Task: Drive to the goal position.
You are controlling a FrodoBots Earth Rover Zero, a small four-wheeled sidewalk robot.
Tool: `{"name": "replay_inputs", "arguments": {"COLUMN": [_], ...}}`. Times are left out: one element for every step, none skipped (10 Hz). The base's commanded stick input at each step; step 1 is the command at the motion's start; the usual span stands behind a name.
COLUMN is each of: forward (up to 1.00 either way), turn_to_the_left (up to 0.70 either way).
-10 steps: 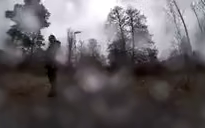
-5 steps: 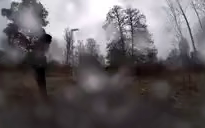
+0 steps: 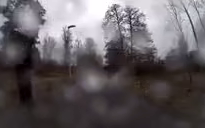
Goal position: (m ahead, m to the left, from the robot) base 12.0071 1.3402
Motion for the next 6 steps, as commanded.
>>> {"name": "replay_inputs", "arguments": {"forward": [1.00, 1.00, 1.00, 1.00, 1.00, 1.00], "turn_to_the_left": [0.00, 0.00, 0.00, 0.00, 0.00, 0.00]}}
